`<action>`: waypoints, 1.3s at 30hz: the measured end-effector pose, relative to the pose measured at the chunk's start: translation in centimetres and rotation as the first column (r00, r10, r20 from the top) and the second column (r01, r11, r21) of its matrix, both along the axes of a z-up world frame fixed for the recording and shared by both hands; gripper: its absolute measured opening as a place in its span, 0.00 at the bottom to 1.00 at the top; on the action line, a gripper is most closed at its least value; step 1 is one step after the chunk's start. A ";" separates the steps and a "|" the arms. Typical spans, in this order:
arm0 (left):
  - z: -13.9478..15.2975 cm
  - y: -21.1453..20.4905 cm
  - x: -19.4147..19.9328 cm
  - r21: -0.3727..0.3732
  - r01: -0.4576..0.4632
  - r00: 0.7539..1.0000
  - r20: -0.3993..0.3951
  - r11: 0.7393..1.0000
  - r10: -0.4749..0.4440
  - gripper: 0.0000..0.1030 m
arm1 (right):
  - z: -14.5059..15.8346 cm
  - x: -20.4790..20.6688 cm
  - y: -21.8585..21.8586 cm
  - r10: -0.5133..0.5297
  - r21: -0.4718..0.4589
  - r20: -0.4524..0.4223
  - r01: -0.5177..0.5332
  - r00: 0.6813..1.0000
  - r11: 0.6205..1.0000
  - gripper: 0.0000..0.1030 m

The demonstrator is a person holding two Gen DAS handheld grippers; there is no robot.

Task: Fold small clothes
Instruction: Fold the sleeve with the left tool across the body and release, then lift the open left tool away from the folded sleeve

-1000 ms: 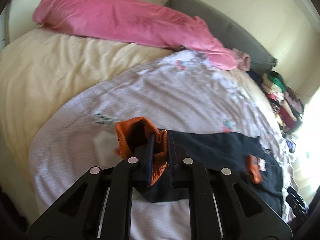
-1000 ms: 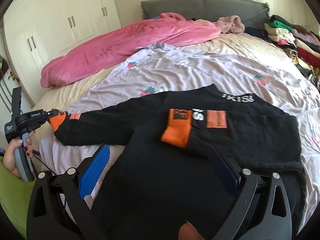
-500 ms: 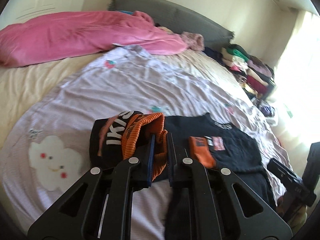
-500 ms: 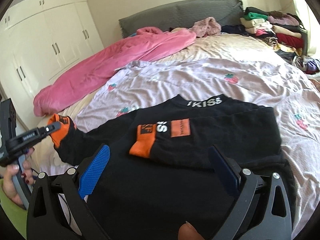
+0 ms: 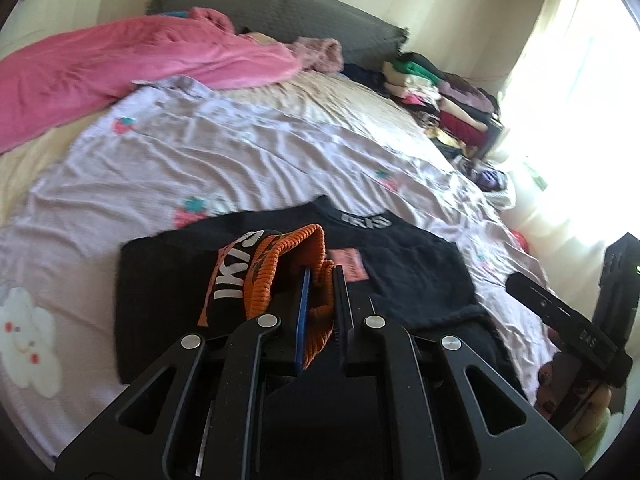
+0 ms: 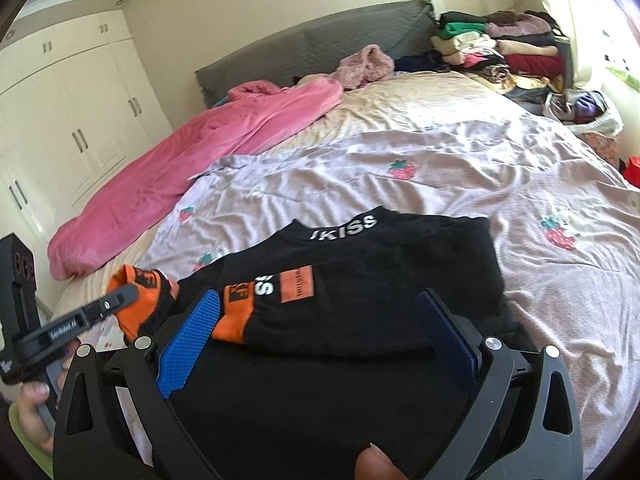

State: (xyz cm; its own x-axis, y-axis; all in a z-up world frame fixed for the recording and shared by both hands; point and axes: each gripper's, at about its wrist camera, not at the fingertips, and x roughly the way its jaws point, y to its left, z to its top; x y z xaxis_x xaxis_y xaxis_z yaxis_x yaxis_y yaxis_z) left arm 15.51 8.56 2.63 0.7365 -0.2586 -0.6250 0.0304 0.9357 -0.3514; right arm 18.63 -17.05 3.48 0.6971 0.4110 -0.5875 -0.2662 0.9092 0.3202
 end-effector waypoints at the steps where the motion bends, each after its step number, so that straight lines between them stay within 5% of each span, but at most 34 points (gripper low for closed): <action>1: -0.1 -0.4 0.1 -0.011 0.013 1.000 0.001 1.000 -0.013 0.05 | 0.0 0.0 -0.2 -0.007 0.002 -0.002 0.007 1.000 1.000 0.95; 6: -0.6 -1.3 0.4 -0.122 0.089 0.996 0.011 0.989 -0.088 0.26 | -0.4 0.5 -0.7 -0.025 0.003 -0.015 0.025 1.000 1.000 0.95; 13: -0.9 1.2 0.3 -0.065 -0.013 1.000 0.005 0.998 0.013 0.29 | -2.6 1.1 2.4 0.066 -0.023 -0.073 -0.067 0.995 0.997 0.96; 20: -2.1 4.4 0.8 0.049 -0.132 0.991 -0.033 0.990 0.134 0.42 | -6.8 1.3 7.5 0.220 -0.006 -0.180 -0.224 0.959 0.975 0.95; 22: -2.4 5.0 0.8 0.060 -0.150 0.988 -0.037 0.987 0.153 0.52 | -8.1 1.4 8.6 0.252 0.014 -0.216 -0.255 0.943 0.967 0.95; 32: -2.8 6.2 0.8 0.115 -0.195 0.979 -0.032 0.974 0.200 0.72 | -10.5 1.5 10.7 0.277 0.022 -0.245 -0.280 0.929 0.960 0.95; 39: -3.6 8.2 1.0 0.115 -0.245 0.966 -0.052 0.963 0.252 0.75 | -11.1 1.7 12.3 0.294 0.004 -0.192 -0.299 0.936 0.954 0.70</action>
